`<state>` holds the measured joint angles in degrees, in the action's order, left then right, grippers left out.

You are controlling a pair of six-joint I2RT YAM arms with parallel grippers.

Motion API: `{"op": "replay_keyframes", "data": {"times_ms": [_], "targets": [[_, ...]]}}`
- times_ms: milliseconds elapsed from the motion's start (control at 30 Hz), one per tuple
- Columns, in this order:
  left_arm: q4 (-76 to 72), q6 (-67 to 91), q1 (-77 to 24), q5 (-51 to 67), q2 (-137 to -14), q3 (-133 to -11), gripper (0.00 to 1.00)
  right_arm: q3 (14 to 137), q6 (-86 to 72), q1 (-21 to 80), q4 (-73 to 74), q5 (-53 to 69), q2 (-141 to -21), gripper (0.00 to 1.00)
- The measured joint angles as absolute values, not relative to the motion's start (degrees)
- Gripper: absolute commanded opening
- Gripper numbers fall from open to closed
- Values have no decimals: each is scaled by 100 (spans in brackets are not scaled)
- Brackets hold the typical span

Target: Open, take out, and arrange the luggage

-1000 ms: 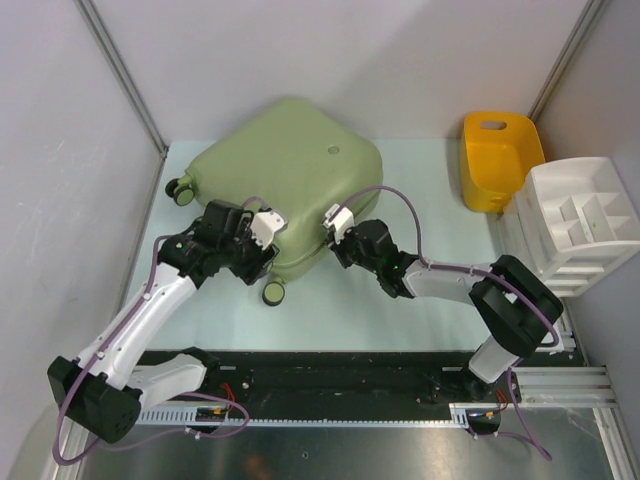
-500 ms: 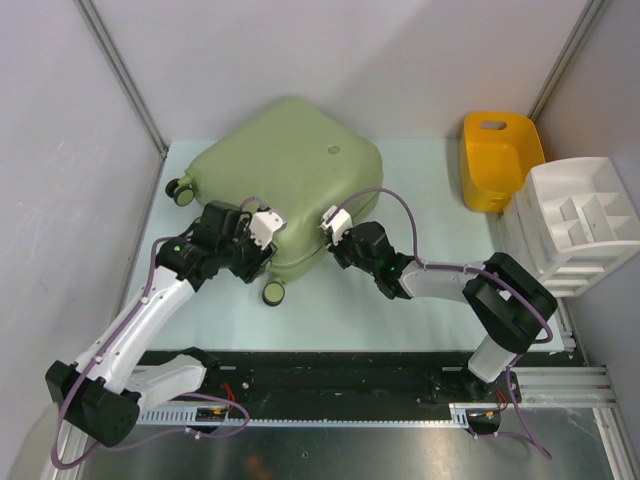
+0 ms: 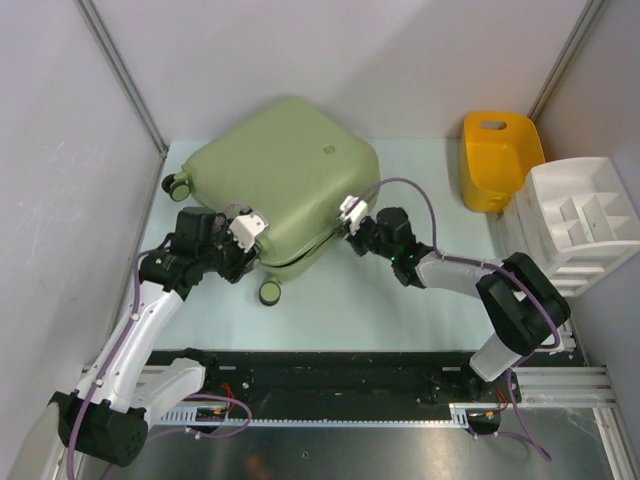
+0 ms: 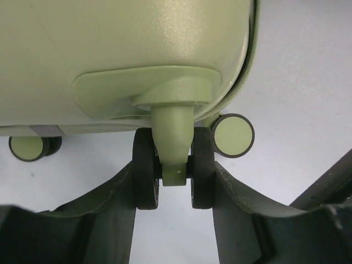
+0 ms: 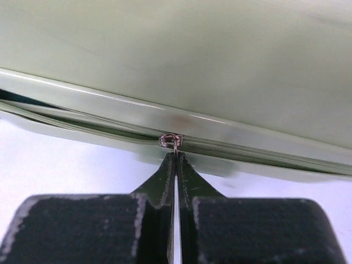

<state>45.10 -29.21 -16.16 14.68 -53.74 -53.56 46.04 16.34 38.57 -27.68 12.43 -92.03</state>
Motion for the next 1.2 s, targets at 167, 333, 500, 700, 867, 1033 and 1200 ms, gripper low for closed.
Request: {"op": "replay_keyframes", "data": {"times_ms": [167, 333, 500, 700, 867, 1033, 1200], "targets": [[4654, -3347, -1131, 1426, -5360, -5356, 0, 4622, 2390, 2716, -3070, 1243, -9371, 0], [4683, -3566, -1061, 1409, -5358, -5356, 0, 4665, 2600, 2340, -3192, 1343, -9467, 0], [4700, -3750, -1002, 1431, -5347, -5356, 0, 4665, 2803, 2276, -3422, 1483, -9603, 0], [4858, -4088, -336, 1828, -5596, -5520, 0, 4670, 2987, 2078, -3400, 2165, -9636, 0], [5127, -4556, 471, 2178, -6139, -5916, 0, 4598, 2980, 2388, -3188, 2364, -9452, 0], [5151, -5092, 882, 2185, -6401, -6075, 0, 4574, 2908, 2842, -3052, 1994, -9327, 0], [5166, -5312, 1085, 2464, -6517, -6101, 0, 4670, 3002, 2528, -3240, 2215, -9616, 0]]}}
